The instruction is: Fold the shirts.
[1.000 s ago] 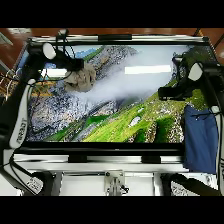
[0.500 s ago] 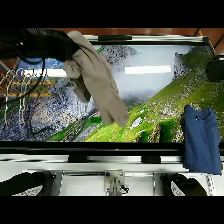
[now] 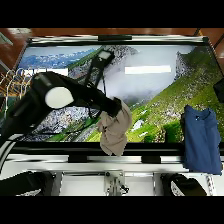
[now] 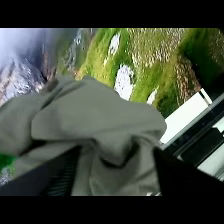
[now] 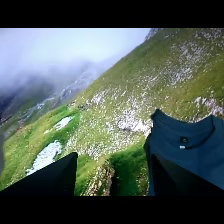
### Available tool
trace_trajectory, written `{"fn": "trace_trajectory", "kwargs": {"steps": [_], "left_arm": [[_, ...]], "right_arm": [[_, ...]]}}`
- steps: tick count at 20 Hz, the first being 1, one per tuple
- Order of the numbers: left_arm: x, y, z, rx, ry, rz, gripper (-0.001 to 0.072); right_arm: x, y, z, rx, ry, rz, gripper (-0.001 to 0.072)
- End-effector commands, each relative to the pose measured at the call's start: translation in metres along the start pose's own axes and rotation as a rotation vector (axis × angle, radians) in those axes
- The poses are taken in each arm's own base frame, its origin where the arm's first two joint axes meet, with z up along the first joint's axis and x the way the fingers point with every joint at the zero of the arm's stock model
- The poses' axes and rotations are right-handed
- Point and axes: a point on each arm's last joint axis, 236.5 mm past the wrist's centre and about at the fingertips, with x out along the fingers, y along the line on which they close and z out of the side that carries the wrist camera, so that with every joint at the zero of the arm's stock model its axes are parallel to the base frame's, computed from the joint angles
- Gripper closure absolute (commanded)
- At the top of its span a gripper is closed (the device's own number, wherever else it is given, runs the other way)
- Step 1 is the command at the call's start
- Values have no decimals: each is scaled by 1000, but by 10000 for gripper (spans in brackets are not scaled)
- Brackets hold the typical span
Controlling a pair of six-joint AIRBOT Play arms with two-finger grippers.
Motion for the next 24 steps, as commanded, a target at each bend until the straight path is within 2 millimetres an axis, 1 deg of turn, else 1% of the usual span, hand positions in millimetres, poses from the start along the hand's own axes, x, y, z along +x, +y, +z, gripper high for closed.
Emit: {"fn": "trace_trajectory", "kwargs": {"steps": [1, 3, 4, 5, 6, 7, 9, 10, 12, 14, 16, 18, 19, 20, 21, 22, 23, 24], "left_arm": [[27, 28, -40, -57, 161, 66, -8], [8, 78, -52, -60, 226, 179, -7], [-3, 104, -57, -88, 252, 235, -7], [-8, 121, -61, -121, 266, 247, -7], [-6, 130, -67, -169, 276, 230, -7], [2, 130, -76, -200, 294, 185, -7], [33, 123, -99, -265, 313, 91, -7], [51, 120, -109, -301, 306, 60, -7], [82, 113, -121, -408, 264, -7, -7], [107, 110, -121, -512, 212, -52, -7], [126, 102, -109, -588, 165, -121, -7], [140, 90, -94, -646, 112, -194, -7], [147, 89, -94, -665, 109, -199, -5], [151, 90, -98, -669, 121, -195, 68], [154, 92, -100, -673, 128, -192, 280], [153, 95, -100, -678, 126, -189, 523], [152, 98, -98, -680, 120, -187, 652], [149, 100, -97, -663, 118, -191, 662]], "right_arm": [[15, 1, -9, -21, 75, -7, 130], [30, 2, -19, -51, 160, -8, 131], [37, 3, -25, -69, 205, -8, 131], [46, 4, -30, -85, 245, -7, 131], [55, 5, -37, -95, 278, -7, 131], [68, 6, -47, -104, 320, -7, 131], [93, 11, -78, -117, 416, 2, 131], [105, 14, -99, -124, 478, 12, 131], [125, 32, -140, -126, 593, 82, 131], [139, 57, -170, -102, 655, 178, 131], [150, 80, -187, -63, 673, 264, 130], [161, 93, -202, -30, 685, 309, 130], [164, 97, -210, -17, 697, 324, 130], [166, 102, -220, -2, 715, 341, 130], [168, 107, -228, 12, 731, 357, 130], [170, 113, -236, 33, 743, 378, 130], [173, 121, -243, 64, 746, 405, 130], [179, 132, -248, 107, 739, 437, 130]]}}
